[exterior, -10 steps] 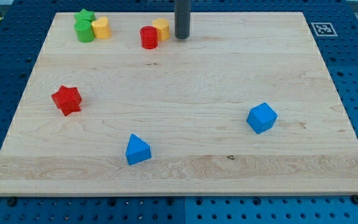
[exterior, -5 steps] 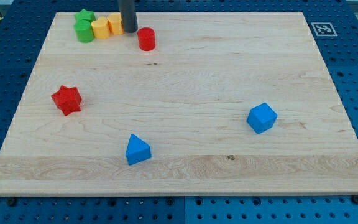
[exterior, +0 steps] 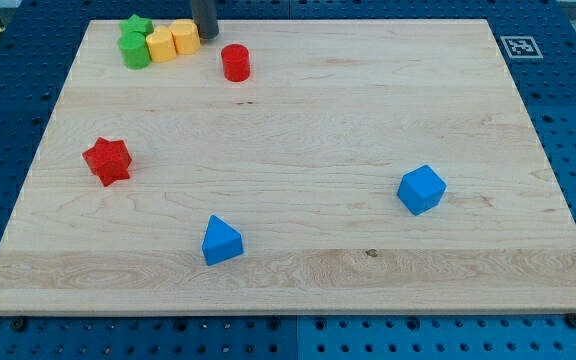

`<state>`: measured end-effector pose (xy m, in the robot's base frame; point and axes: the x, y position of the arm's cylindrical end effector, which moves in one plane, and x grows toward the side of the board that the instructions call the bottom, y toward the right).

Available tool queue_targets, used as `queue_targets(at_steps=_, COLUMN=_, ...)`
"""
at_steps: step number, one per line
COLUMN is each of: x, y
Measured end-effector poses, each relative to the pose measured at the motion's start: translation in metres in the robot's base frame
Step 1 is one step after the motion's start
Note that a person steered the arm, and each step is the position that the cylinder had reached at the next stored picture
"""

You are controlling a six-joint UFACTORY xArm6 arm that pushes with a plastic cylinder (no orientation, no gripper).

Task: Push the yellow hexagon to the top of yellow heart

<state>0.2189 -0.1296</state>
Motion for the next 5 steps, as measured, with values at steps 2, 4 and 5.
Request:
queue_targets(at_steps=2, x=0.0, y=-0.03)
queue_targets(at_steps=4, x=0.0, y=-0.008)
queue_targets(at_steps=5, x=0.006, y=0.01)
